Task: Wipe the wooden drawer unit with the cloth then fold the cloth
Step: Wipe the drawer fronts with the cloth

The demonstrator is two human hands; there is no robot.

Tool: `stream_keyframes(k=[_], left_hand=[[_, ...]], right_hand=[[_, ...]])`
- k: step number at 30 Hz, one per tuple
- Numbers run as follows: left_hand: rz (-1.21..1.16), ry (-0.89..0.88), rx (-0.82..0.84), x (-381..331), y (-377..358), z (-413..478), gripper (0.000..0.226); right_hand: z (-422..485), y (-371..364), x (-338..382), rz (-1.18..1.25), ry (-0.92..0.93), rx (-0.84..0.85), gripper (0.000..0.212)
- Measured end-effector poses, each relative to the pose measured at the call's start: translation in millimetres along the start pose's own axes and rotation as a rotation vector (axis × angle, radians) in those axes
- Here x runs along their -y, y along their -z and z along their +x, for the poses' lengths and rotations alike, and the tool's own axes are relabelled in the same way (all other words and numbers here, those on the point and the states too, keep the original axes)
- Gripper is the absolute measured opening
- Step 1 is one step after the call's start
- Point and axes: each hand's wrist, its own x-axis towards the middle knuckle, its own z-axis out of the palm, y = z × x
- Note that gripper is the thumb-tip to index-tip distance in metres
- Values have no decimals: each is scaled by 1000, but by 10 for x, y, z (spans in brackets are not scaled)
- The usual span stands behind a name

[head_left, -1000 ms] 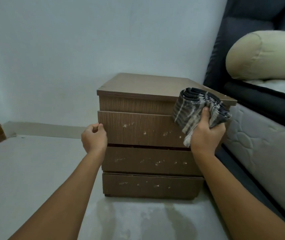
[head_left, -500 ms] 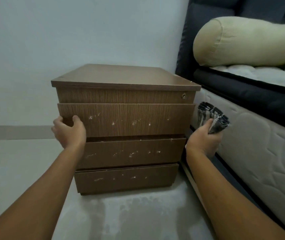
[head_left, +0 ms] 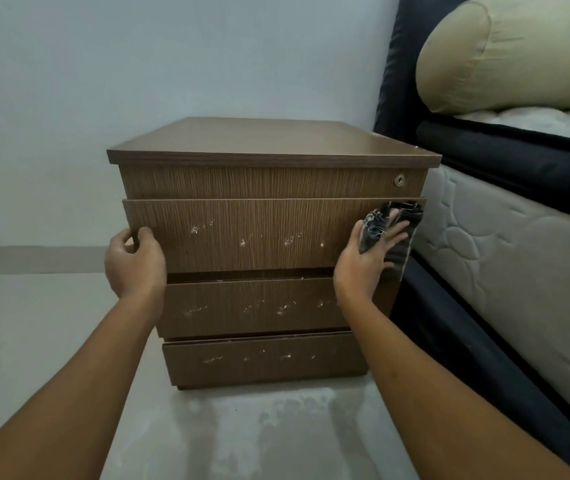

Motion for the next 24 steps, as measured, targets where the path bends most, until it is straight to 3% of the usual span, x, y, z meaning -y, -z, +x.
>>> stream_keyframes(k=[13, 24], left_hand=[[23, 7, 35, 76, 168, 168, 30], [-23, 56, 327, 63, 420, 395, 25]], right_hand=[[-832, -968, 297, -86, 264, 188, 78], [-1572, -1535, 693, -61, 400, 575, 82]])
